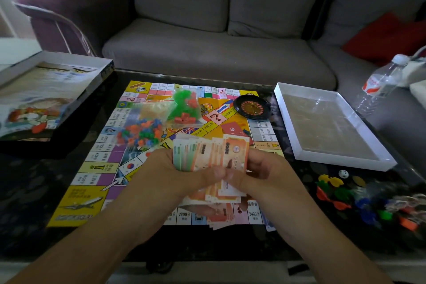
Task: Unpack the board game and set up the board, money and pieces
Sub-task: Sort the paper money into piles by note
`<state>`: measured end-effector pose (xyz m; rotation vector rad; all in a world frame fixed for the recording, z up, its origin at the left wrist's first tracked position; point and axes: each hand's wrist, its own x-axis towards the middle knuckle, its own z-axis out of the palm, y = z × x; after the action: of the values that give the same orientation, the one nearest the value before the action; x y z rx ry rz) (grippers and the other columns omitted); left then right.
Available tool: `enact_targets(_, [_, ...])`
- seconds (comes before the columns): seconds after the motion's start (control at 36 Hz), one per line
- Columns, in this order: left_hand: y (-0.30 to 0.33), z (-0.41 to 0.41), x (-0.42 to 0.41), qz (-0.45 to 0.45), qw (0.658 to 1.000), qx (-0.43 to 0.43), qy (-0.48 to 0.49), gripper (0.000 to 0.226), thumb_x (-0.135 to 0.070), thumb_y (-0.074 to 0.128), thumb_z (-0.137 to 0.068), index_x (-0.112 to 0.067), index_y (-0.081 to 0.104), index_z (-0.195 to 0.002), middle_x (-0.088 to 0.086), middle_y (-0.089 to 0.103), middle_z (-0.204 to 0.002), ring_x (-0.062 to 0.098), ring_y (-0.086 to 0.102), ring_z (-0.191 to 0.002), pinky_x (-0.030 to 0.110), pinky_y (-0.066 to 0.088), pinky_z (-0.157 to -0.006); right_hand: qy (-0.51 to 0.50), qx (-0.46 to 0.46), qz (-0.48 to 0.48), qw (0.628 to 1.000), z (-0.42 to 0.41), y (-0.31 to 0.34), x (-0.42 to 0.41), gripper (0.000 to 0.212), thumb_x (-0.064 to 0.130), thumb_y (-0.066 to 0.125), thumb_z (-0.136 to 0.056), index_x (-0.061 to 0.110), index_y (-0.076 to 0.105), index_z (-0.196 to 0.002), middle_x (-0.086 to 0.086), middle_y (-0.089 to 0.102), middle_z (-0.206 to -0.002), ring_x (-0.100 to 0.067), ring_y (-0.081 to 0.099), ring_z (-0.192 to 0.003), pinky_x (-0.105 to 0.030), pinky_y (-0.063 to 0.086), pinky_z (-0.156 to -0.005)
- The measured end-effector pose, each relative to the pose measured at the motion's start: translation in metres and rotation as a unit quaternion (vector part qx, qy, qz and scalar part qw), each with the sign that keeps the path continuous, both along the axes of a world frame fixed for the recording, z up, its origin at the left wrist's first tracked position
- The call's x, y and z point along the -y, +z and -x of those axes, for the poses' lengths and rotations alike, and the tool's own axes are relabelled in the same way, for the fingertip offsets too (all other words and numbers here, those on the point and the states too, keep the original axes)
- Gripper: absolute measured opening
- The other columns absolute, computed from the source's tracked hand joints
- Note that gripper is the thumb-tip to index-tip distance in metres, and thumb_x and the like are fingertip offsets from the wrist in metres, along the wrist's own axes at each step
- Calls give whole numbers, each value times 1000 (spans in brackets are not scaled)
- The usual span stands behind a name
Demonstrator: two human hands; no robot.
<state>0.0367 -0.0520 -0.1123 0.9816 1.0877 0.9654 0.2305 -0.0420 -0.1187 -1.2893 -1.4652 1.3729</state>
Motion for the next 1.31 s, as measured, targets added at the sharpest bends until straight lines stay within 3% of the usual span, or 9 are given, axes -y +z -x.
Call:
enact_targets(0.19, [6,6,-2,35,997,66,-3,21,-4,67,-91,-2,76,-110,21,78,-108,42,76,-99,61,62,-76,-41,8,13,999,0,-2,-4,22,12,73,-97,30,81,-105,4,81,-103,-25,78,-93,-57,62,-77])
enact_targets(0.39, [0,5,-2,-12,999,33,23,19,3,74,-85,-7,81,-100,20,79,-100,43,77,-84,49,64,-55,-18,-33,26,999,3,-1,-2,22,9,70,-98,26,82,-106,2,82,-103,-22,79,-94,-42,63,-75])
enact_targets(0.47, [-1,4,-2,-26,999,17,44,20,-1,79,-81,-11,82,-98,15,80,-99,39,78,-83,47,64,-55,-28,-46,27,998,4,1,-3,21,9,68,-98,23,82,-106,-1,82,-102,-21,79,-90,-27,59,-64])
enact_targets(0.58, [-1,7,-3,-23,999,25,39,18,-10,79,-81,-14,82,-98,15,80,-102,37,78,-88,44,65,-58,-36,-43,33,998,6,3,-4,19,9,67,-100,21,80,-108,0,82,-101,-21,79,-93,-42,65,-75])
enact_targets(0.72, [-1,13,-3,-25,998,22,46,20,-8,78,-83,-11,81,-102,15,80,-103,37,78,-91,54,65,-65,-26,-11,10,1000,18,3,-4,20,14,65,-102,26,77,-113,4,81,-104,-19,78,-94,-38,65,-69])
enact_targets(0.92, [-4,18,0,-43,994,13,101,14,-7,80,-82,-15,83,-93,12,81,-95,34,79,-84,46,65,-63,3,28,29,999,49,1,2,25,31,50,-110,35,75,-106,-4,78,-98,-33,74,-88,-46,62,-71])
enact_targets(1.03, [1,33,-3,-40,994,-10,104,12,-8,80,-84,-16,82,-92,11,81,-93,31,79,-84,50,66,-66,-9,33,0,999,55,8,-7,27,24,58,-107,26,79,-91,-1,76,-79,-15,65,-61,-38,56,-60])
enact_targets(1.19, [14,75,-11,-20,988,-12,155,24,-11,78,-82,-5,75,-106,13,81,-95,31,80,-85,49,66,-64,-78,17,-3,997,72,-4,-15,22,13,69,-101,19,75,-80,-9,76,-83,-20,66,-67,-30,49,-54])
enact_targets(1.31, [22,120,-19,-21,967,19,252,44,-16,80,-72,-5,71,-114,11,80,-101,30,79,-87,44,65,-63,-31,116,18,993,102,-20,-10,16,21,73,-98,24,75,-82,1,75,-80,-12,65,-67,-32,51,-64])
